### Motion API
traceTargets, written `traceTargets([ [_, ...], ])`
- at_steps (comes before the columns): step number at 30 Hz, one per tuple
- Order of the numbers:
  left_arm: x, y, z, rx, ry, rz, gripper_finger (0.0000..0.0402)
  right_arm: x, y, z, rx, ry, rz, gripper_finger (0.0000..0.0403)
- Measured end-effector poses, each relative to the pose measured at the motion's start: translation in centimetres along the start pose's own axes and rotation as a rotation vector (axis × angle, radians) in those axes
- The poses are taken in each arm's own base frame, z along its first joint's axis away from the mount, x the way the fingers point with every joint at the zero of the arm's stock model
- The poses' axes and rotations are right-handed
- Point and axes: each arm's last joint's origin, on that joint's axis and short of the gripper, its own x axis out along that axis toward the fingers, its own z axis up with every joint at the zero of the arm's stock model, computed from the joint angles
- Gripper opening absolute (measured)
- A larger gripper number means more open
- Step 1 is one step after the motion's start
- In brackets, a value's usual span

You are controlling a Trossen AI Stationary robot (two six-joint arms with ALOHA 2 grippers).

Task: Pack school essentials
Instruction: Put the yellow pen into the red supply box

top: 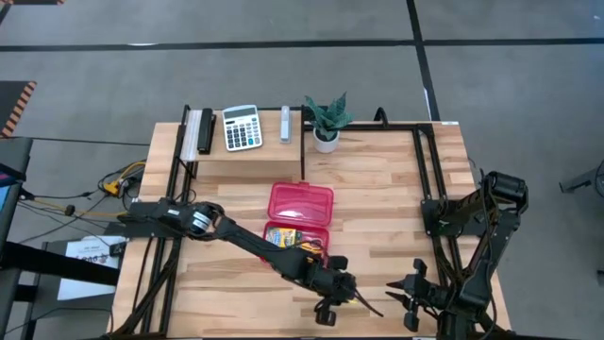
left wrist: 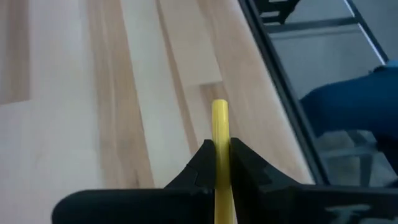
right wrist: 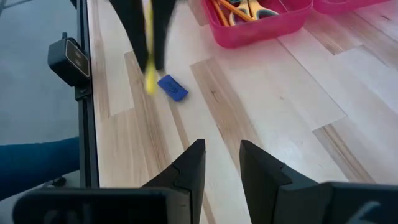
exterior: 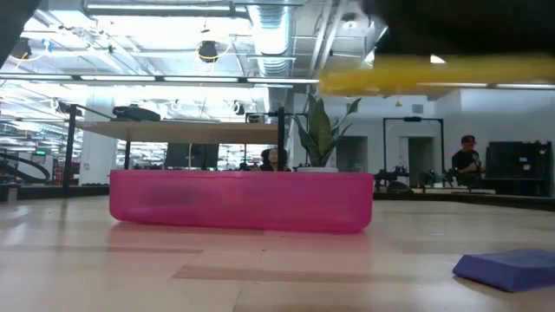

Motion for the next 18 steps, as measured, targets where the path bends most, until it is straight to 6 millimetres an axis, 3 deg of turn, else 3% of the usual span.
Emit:
traceTargets([
  [4,-2.9,0.0,0.3,0.019,0.074,0.083,0.0000,0.0,0.0,0.0,0.000,0.000,0.000,0.0107],
  [10,-7.4,0.8,0.5,0.028,0.129,0.382,0.0000,0.0,0.0,0.0,0.000,0.000,0.001,0.0107],
  [18,-5.6,1.7,-3.2,-0.037,0.212,0.452,0.0000,0.0,0.0,0.0,-0.002,0.000,0.000,0.0107],
])
